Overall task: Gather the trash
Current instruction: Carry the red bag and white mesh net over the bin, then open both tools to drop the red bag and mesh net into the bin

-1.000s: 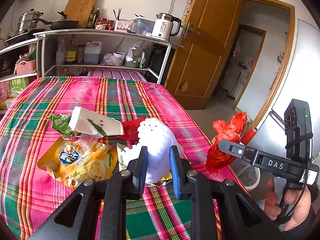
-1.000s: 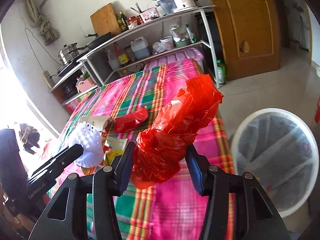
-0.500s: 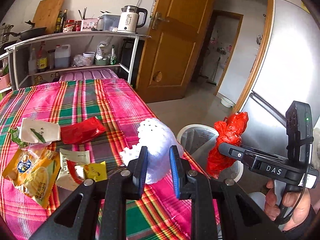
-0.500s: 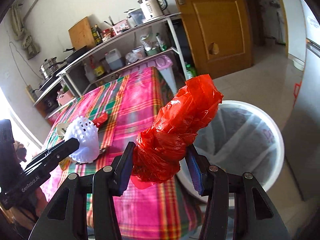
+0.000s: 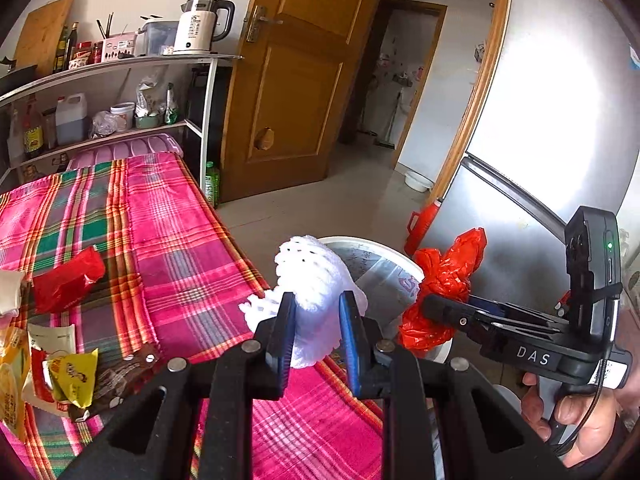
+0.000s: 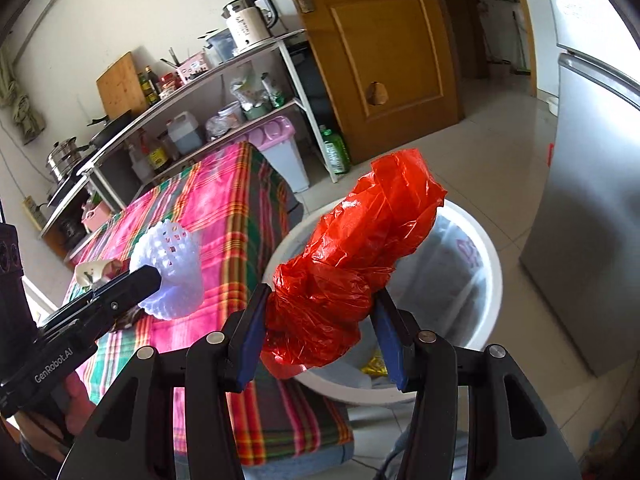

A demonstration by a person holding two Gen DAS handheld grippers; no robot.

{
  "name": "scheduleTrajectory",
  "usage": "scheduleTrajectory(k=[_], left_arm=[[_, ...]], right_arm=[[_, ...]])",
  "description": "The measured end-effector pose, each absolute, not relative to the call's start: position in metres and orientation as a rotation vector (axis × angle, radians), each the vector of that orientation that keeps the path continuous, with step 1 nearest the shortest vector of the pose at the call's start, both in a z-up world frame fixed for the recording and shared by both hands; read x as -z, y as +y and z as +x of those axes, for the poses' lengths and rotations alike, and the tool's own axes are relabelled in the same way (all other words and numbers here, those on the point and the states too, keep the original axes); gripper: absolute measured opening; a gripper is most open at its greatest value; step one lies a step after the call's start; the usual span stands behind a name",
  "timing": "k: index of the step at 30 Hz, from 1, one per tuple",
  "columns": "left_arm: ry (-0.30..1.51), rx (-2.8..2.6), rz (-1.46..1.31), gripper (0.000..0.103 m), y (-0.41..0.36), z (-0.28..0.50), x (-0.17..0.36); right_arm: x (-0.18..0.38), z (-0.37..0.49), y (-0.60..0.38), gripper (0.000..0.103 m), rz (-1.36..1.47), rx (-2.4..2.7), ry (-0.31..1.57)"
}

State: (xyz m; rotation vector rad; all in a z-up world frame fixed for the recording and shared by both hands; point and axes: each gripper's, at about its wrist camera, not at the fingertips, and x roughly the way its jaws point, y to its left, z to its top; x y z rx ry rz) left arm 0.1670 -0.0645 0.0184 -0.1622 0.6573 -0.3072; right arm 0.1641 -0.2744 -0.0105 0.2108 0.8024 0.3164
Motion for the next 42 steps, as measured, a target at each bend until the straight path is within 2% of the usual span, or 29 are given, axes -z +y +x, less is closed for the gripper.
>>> scheduleTrajectory(k=[17, 23, 25, 28, 42], left_arm=[[0.752, 0.357, -0.151, 0.025, -0.104, 0.205, 0.011], [0.780, 0.350, -0.152, 0.031, -0.110, 0.211, 0.017], [0.782, 0.350, -0.154, 0.038, -0.111, 0.212, 0.017], [0.783, 0.349, -0.162, 0.042, -0.111, 0.213, 0.018], [0.710, 0.360, -0.191, 0.042, -0.097, 0.191, 0.000]], right_arm=[[0.041, 0.182, -0.294, 0.052, 0.222, -0.256, 0.886], [0.055, 0.188, -0.295, 0.053, 0.216, -0.246, 0.924], [0.056, 0.187, -0.298, 0.054, 0.216, -0.237, 0.923], [0.054, 0.186, -0.301, 0.056, 0.218, -0.231, 0.911], [0.020, 0.165, -0.292, 0.056, 0.201, -0.261, 0.806]])
